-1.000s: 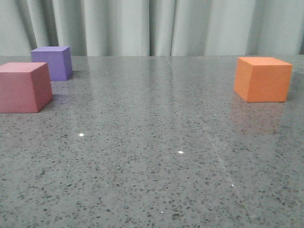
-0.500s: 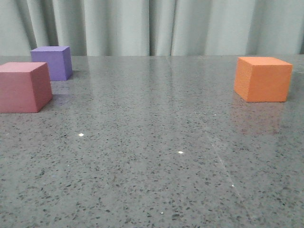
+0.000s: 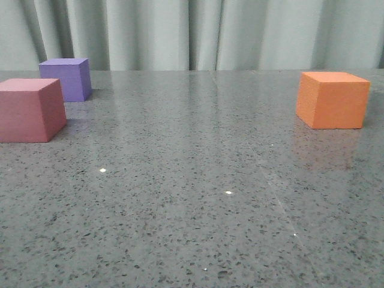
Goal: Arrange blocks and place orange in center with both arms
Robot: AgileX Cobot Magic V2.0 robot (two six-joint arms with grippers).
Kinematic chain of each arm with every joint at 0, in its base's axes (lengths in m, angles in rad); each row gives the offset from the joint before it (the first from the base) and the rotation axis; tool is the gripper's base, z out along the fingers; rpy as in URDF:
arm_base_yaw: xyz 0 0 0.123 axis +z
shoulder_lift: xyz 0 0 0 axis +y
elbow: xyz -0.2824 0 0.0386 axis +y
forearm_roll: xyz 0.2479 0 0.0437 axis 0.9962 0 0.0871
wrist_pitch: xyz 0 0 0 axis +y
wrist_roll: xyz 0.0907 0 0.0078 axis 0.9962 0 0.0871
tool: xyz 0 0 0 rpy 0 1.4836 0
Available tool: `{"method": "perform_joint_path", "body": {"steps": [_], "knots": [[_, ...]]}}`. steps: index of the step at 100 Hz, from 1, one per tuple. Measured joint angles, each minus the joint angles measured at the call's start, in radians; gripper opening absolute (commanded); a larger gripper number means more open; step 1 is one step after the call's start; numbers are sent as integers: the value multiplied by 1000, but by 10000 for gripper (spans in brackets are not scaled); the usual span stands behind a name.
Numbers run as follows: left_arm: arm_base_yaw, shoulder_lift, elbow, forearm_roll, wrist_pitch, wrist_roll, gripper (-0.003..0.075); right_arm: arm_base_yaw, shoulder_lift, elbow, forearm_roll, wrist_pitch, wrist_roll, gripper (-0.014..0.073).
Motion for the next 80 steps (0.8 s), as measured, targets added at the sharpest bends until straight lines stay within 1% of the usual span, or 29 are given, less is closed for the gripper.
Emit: {"method": "perform_joint_path", "body": {"steps": [14, 28, 46, 53, 58, 65, 70, 74, 75, 77, 80], "knots": [[0, 86, -132, 0, 93, 0, -20, 0, 107, -171, 4, 151, 0, -120], [0, 200, -245, -2, 160, 0, -19, 0, 215, -313, 8, 245, 0, -120], [0, 369, -358, -15, 217, 0, -17, 0, 365, -431, 8, 360, 0, -120], [0, 432, -392, -30, 238, 0, 1, 0, 417, -450, 10, 377, 0, -116], [0, 471, -413, -44, 243, 0, 39, 0, 447, -457, 10, 381, 0, -93], [0, 513, -432, -58, 246, 0, 127, 0, 480, -457, 10, 385, 0, -12], [0, 534, -441, -67, 247, 0, 214, 0, 495, -457, 12, 387, 0, 86], [0, 546, -443, -70, 248, 0, 306, 0, 504, -457, 12, 387, 0, 160], [0, 550, -445, -72, 248, 0, 338, 0, 503, -457, 12, 387, 0, 192], [0, 553, -445, -71, 248, 0, 370, 0, 506, -457, 12, 387, 0, 241], [0, 559, -445, -74, 248, 0, 451, 0, 508, -457, 12, 387, 0, 307]]}}
